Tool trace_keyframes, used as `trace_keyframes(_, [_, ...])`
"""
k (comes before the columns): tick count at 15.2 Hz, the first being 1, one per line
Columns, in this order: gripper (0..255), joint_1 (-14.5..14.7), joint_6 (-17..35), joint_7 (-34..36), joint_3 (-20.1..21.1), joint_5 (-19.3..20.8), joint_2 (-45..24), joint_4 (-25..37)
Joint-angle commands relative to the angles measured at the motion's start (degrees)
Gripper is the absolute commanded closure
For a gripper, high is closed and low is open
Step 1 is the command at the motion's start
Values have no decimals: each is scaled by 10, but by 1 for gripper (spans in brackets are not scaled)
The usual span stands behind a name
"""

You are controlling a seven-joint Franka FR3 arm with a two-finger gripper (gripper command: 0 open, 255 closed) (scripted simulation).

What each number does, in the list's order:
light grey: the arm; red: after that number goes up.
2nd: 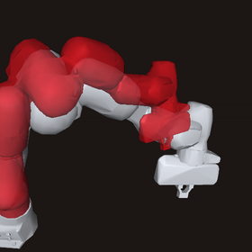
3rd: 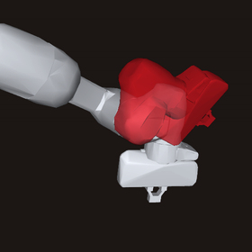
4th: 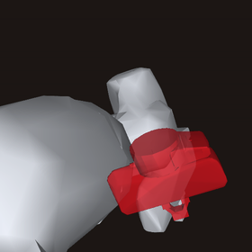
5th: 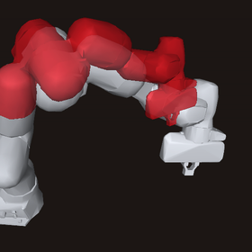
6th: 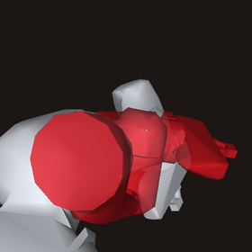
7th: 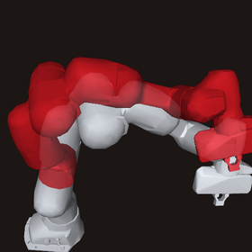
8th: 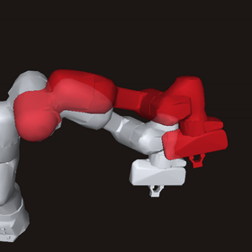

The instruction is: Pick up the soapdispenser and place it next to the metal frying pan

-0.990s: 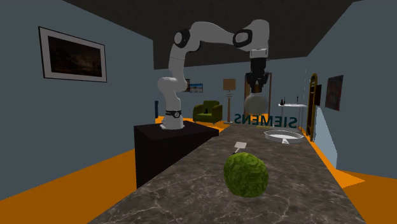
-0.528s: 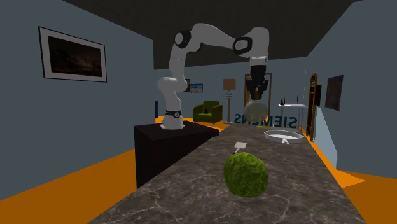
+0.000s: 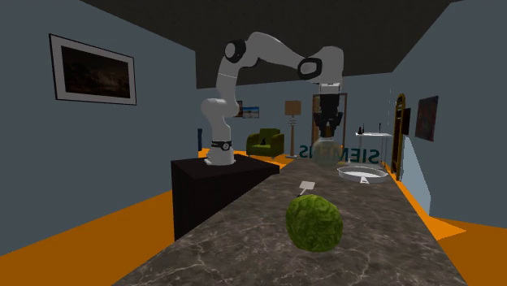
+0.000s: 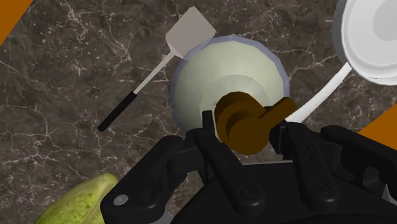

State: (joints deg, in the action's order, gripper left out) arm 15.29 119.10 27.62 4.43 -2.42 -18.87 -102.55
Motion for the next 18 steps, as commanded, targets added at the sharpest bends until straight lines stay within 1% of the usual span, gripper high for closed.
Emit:
trace_keyframes(1, [255, 0, 15, -1, 0, 0, -5, -10])
trace_keyframes(18, [255, 2, 124, -4, -2, 2, -77, -46])
